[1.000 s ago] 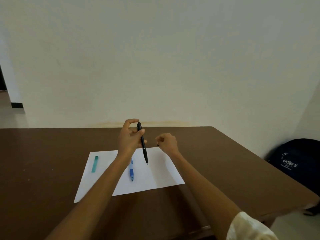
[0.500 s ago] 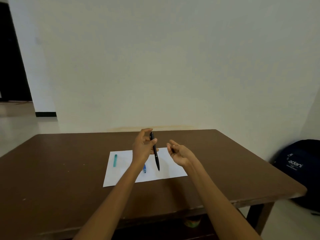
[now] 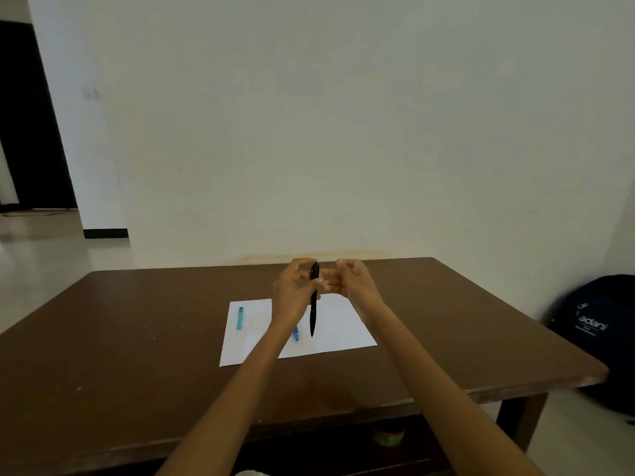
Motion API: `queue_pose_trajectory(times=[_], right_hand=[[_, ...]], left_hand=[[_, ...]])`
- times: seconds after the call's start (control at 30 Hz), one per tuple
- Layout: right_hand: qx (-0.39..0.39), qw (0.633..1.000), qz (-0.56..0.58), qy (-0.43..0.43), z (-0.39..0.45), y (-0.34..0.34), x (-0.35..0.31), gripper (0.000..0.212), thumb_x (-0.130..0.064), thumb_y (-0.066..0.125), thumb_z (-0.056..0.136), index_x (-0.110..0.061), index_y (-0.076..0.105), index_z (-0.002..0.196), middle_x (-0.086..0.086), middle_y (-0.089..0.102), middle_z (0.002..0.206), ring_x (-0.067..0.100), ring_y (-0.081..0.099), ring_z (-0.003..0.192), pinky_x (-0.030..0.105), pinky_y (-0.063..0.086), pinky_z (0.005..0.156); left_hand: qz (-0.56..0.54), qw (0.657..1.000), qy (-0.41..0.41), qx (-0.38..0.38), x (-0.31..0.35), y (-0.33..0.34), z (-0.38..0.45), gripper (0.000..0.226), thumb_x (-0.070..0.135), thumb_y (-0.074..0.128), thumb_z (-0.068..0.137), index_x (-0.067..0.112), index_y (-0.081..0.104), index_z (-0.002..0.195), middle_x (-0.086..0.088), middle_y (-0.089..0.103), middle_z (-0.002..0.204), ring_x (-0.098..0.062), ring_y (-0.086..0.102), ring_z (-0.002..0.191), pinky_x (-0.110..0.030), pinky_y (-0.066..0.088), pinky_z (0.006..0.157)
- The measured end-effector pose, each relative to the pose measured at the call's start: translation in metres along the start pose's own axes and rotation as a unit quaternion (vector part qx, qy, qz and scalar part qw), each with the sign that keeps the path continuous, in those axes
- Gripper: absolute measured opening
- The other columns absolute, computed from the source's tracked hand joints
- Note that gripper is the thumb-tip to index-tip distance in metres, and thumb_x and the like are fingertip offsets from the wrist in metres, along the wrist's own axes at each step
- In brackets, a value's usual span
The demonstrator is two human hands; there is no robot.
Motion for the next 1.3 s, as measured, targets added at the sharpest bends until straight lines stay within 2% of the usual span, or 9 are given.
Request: queue_pose_trajectory(times=[0.13,0.3,0.43,0.57,0.7,0.83,0.97,1.1,1.3], right_hand=[[0.007,0.999,0.002,-0.032,0.002,-0.004,-0.004,0.023,-0.031,0.057,0.092,-0.009,0.066,0.092,0.003,0.072,0.081,0.015,0.065,0.072,0.023,0.055,0.072],[-0.046,0.997,-0.015,-0.060,0.001,-0.007,-0.009,0.020,-0.019,0.056,0.094,-0.012,0.070,0.106,0.004,0.069,0.088,0.014,0.061,0.083,0.024,0.053,0.082],[-0.055,0.996,-0.024,-0.072,0.001,-0.004,-0.018,0.022,-0.014,0.053,0.095,-0.008,0.057,0.116,0.009,0.065,0.090,0.014,0.066,0.081,0.022,0.055,0.080],[-0.035,0.996,-0.047,-0.072,0.003,-0.006,-0.022,0.018,-0.007,0.058,0.091,-0.002,0.052,0.107,0.019,0.061,0.096,0.021,0.065,0.081,0.026,0.057,0.078],[-0.058,0.992,-0.071,-0.085,0.001,-0.004,-0.025,0.012,0.000,0.055,0.091,-0.005,0.048,0.100,0.017,0.059,0.093,0.021,0.064,0.082,0.029,0.056,0.080],[-0.059,0.990,-0.094,-0.089,0.001,-0.003,-0.028,0.008,-0.002,0.052,0.093,-0.006,0.049,0.100,0.018,0.062,0.098,0.021,0.065,0.086,0.030,0.056,0.083],[-0.054,0.992,-0.083,-0.082,0.001,-0.003,-0.027,0.021,-0.004,0.054,0.093,0.004,0.053,0.112,0.019,0.064,0.099,0.022,0.066,0.085,0.031,0.056,0.084],[-0.056,0.989,-0.112,-0.083,0.001,-0.005,-0.024,0.018,-0.005,0.056,0.092,0.002,0.056,0.108,0.020,0.066,0.099,0.024,0.066,0.088,0.035,0.055,0.087],[-0.108,0.936,-0.316,-0.114,0.010,-0.004,-0.033,0.012,-0.007,0.058,0.090,-0.013,0.054,0.099,0.006,0.070,0.089,0.009,0.067,0.076,0.017,0.054,0.074]], left_hand=[[0.004,1.000,0.012,-0.009,0.000,0.003,-0.001,0.037,0.009,0.070,0.079,0.044,0.058,0.085,0.011,0.067,0.085,-0.004,0.068,0.062,-0.022,0.056,0.056],[0.059,0.997,0.047,-0.029,0.003,0.003,0.000,0.028,0.016,0.068,0.081,0.041,0.061,0.092,0.021,0.066,0.082,-0.008,0.068,0.064,-0.034,0.058,0.069],[0.108,0.992,0.059,-0.015,0.005,0.003,0.001,0.022,0.024,0.065,0.084,0.035,0.065,0.103,0.018,0.067,0.085,-0.007,0.066,0.066,-0.033,0.057,0.072],[0.136,0.989,0.059,0.000,0.004,0.003,0.001,0.024,0.029,0.063,0.085,0.037,0.066,0.107,0.012,0.071,0.096,-0.009,0.064,0.078,-0.025,0.053,0.070],[0.187,0.980,0.069,0.016,0.005,-0.001,0.003,0.024,0.032,0.063,0.085,0.038,0.067,0.108,0.012,0.071,0.099,-0.002,0.055,0.079,-0.012,0.039,0.060],[0.208,0.975,0.077,0.027,0.006,-0.004,0.003,0.024,0.032,0.063,0.085,0.037,0.067,0.109,0.010,0.071,0.099,-0.006,0.058,0.079,-0.012,0.035,0.057],[0.199,0.976,0.083,0.038,0.006,-0.004,0.001,0.025,0.030,0.065,0.085,0.034,0.067,0.109,0.009,0.071,0.100,-0.006,0.058,0.080,-0.010,0.036,0.059],[0.231,0.967,0.099,0.045,0.006,-0.005,-0.001,0.025,0.029,0.065,0.085,0.033,0.067,0.109,0.008,0.072,0.098,-0.009,0.061,0.082,-0.009,0.033,0.057],[0.313,0.941,0.121,0.040,0.001,-0.004,-0.001,0.025,0.032,0.062,0.087,0.027,0.068,0.111,0.001,0.072,0.099,-0.017,0.064,0.084,-0.006,0.027,0.056]])
Point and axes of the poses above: each hand's wrist, its own z-axis towards the middle knuckle, its own y-axis out of the palm, x = y × z, the point moved 5 cm from there along z, towards the middle knuckle
